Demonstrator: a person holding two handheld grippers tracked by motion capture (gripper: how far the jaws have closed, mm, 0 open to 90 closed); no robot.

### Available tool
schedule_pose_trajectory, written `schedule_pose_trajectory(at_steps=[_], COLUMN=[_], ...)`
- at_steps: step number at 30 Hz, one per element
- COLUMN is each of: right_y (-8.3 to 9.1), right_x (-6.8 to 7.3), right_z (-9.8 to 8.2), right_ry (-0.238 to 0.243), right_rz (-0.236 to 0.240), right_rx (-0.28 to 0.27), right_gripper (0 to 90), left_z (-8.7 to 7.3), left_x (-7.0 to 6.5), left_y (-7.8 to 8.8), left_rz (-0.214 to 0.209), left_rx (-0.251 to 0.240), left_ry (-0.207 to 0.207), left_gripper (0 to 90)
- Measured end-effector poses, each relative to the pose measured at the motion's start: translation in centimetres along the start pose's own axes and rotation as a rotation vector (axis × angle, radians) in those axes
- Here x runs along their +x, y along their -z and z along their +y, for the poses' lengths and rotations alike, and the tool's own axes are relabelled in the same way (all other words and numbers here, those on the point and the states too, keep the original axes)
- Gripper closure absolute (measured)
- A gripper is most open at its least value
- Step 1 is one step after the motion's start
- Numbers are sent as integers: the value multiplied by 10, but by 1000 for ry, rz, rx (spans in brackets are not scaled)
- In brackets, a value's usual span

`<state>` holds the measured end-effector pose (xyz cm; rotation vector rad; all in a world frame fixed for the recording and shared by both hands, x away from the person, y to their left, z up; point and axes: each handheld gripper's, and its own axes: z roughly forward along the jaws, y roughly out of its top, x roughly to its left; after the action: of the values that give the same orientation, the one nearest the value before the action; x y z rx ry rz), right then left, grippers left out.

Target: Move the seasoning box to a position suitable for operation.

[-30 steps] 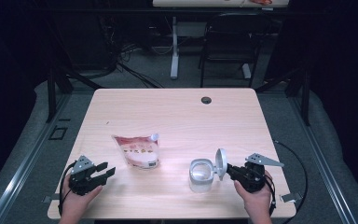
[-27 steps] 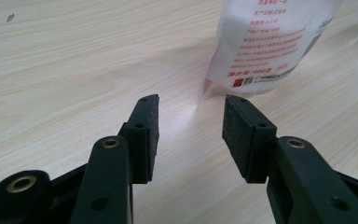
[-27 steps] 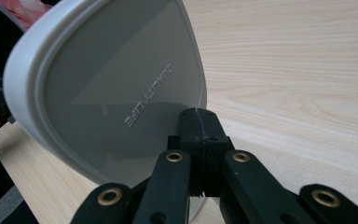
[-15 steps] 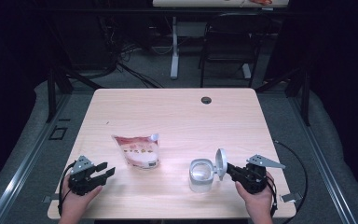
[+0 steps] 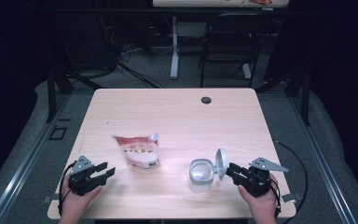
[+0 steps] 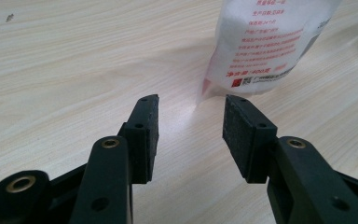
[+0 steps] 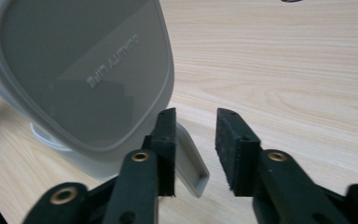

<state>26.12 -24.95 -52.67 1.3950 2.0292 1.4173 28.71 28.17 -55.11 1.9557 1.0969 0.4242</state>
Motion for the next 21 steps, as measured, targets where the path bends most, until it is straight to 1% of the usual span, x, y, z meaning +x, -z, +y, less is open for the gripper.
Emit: schedule_pose_trajectory(at_steps=[4,9,12,14,15,17,19,20,21], right_y=[1,4,4,4,4,3,1,1,0], right_x=[-3,-2,0,2,3,5,6,6,6], right_z=[-3,-4,-6,-7,-8,-9,-10,-11,-11], right_ry=[22,38,54,65,71,85,90,92,88], right_rz=[-17,-21,-19,-14,-11,-12,-16,-13,-8], right_rx=[17,29,49,59,64,77,89,92,92], right_gripper=[645,637,635,635,635,633,632,629,625], left_z=[0,0,2,3,3,4,4,5,5], left_x=[0,0,0,0,-1,-1,-2,-2,-2], left_y=[0,-1,-3,-4,-4,-6,-6,-6,-6], left_rz=[1,1,-6,-7,-8,-10,-10,-13,-13], left_rx=[-2,-6,-4,-6,3,-6,-9,2,0], left_ry=[6,7,8,1,-4,-5,-1,-6,-7], left_gripper=[560,560,560,560,561,561,561,562,561])
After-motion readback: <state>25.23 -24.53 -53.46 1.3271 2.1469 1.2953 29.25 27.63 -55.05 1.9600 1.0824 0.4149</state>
